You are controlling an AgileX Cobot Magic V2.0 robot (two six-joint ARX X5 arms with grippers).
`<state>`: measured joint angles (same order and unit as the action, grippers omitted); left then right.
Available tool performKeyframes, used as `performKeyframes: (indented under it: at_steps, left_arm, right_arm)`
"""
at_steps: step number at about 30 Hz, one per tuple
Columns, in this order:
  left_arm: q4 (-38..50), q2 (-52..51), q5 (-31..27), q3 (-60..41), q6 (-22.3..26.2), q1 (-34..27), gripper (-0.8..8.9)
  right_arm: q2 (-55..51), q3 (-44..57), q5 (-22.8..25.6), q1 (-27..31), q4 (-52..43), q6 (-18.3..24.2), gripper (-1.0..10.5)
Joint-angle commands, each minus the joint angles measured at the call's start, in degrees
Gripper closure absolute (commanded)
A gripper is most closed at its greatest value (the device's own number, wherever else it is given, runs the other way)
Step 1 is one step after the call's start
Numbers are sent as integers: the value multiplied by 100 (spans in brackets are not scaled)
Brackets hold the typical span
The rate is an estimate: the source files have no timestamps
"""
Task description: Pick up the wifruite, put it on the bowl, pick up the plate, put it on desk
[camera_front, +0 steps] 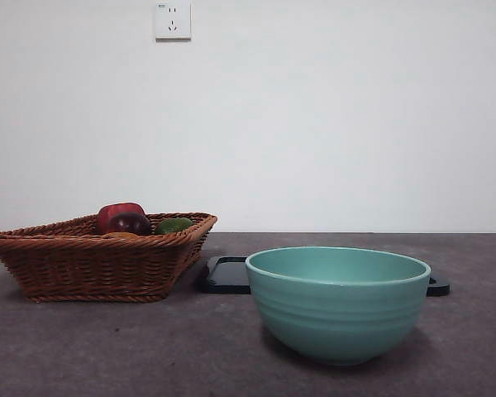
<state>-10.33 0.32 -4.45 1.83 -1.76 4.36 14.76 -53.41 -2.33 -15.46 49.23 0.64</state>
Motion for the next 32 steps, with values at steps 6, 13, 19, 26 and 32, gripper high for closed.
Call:
performKeyframes:
  at_steps: [6, 13, 19, 26, 32]
  left_arm:
    - [-37, -13, -24, -116, 92, -7, 807]
    - [-37, -13, -24, -116, 92, -7, 807]
    - [-37, -13, -24, -116, 92, -7, 807]
    - [-37, -13, -24, -116, 92, -7, 807]
    - [-37, -13, -24, -116, 92, -7, 807]
  right_arm:
    - [-977, 3016, -227, 1373, -2946, 68, 933]
    - [-1224, 4264, -216, 1537, -3392, 98, 933]
    - [-1443, 5040, -219, 1567, -4035, 111, 933]
    - [-1456, 5281, -184, 1694, -4242, 138, 933]
    - [-1456, 5281, -170, 1840, -4186, 151, 933]
